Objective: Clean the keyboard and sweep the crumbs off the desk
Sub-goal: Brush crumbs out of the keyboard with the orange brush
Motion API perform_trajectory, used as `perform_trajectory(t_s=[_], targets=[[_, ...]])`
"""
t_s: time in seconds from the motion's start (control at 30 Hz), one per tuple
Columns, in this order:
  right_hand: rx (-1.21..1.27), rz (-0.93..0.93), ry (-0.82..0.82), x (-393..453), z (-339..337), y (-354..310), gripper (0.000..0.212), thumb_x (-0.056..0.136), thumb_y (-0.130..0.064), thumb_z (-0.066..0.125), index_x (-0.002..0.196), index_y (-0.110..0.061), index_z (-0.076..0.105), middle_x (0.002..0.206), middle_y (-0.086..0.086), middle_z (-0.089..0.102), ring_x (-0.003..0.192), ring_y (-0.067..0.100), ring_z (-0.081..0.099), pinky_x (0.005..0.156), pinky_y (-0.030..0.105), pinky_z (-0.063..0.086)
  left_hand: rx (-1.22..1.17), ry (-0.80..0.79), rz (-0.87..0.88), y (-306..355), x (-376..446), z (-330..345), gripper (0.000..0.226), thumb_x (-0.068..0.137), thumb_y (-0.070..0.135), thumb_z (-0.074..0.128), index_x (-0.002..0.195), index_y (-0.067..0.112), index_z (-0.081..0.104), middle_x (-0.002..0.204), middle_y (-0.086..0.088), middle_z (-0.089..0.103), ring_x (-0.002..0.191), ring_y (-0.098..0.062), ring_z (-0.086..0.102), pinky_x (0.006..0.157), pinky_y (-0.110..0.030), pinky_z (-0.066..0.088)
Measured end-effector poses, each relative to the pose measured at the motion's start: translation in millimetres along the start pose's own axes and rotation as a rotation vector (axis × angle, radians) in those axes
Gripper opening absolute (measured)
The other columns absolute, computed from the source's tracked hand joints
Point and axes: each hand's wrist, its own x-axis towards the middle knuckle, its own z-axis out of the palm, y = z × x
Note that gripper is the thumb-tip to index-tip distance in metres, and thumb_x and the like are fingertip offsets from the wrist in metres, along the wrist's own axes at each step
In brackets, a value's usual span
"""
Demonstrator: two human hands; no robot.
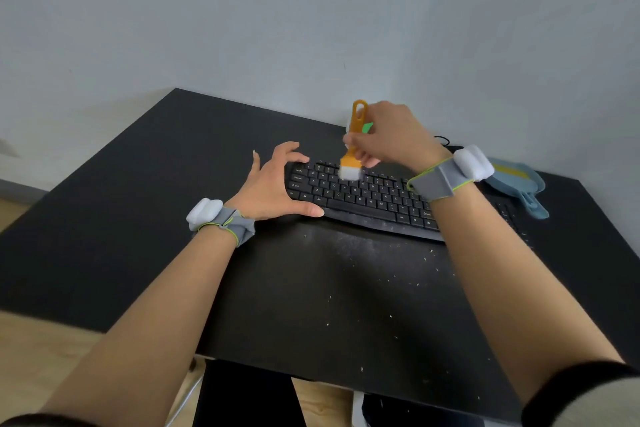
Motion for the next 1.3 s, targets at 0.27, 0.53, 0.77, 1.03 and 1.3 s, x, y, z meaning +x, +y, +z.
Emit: perform_trajectory(t_s=[0.27, 0.53, 0.77, 1.03, 1.3], targets=[[0.136, 0.03, -0.07, -11, 13, 7, 0.017, 0.097, -0.021, 0.064, 0.102, -0.004, 0.065, 0.079, 0.007, 0.076, 0.063, 0.015, 0.074, 0.062, 0.024, 0.061, -0.018, -0.01, -0.013, 0, 0, -3, 0.126, 0.046, 0.076, 0.075, 0.146, 0.023, 0.022, 0.128, 0.037, 0.037, 0.127, 0.008, 0.03, 0.119, -0.05, -0.017], [0.142, 0.118, 0.05, -30, -25, 42, 0.01, 0.095, -0.025, 0.065, 0.097, -0.016, 0.062, 0.07, 0.0, 0.074, 0.056, 0.007, 0.071, 0.065, 0.018, 0.058, -0.009, -0.014, -0.013, -2, 0, -2, 0.126, 0.045, 0.078, 0.074, 0.146, 0.022, 0.022, 0.127, 0.038, 0.036, 0.128, 0.006, 0.03, 0.119, -0.05, -0.017], [0.34, 0.032, -0.023, -26, 15, 23, 0.016, 0.097, -0.022, 0.064, 0.096, -0.006, 0.065, 0.077, 0.007, 0.076, 0.061, 0.015, 0.073, 0.064, 0.029, 0.062, 0.001, -0.021, -0.007, 0, 0, -2, 0.127, 0.045, 0.077, 0.073, 0.146, 0.023, 0.02, 0.126, 0.04, 0.034, 0.127, 0.005, 0.03, 0.119, -0.051, -0.017], [-0.068, 0.09, 0.068, -29, -23, 55, 0.017, 0.094, -0.029, 0.065, 0.102, -0.014, 0.066, 0.071, 0.0, 0.074, 0.06, 0.011, 0.072, 0.072, 0.025, 0.06, -0.011, -0.018, -0.005, -1, 1, -2, 0.125, 0.043, 0.078, 0.072, 0.146, 0.021, 0.027, 0.118, 0.052, 0.019, 0.126, 0.006, 0.029, 0.119, -0.049, -0.017], [0.166, 0.025, -0.042, -36, -6, 52, 0.009, 0.095, -0.024, 0.066, 0.089, -0.018, 0.065, 0.074, -0.001, 0.076, 0.061, 0.01, 0.073, 0.069, 0.026, 0.062, -0.013, -0.018, -0.001, 2, -1, -3, 0.125, 0.044, 0.078, 0.072, 0.146, 0.02, 0.028, 0.117, 0.053, 0.016, 0.127, 0.006, 0.027, 0.119, -0.049, -0.017]])
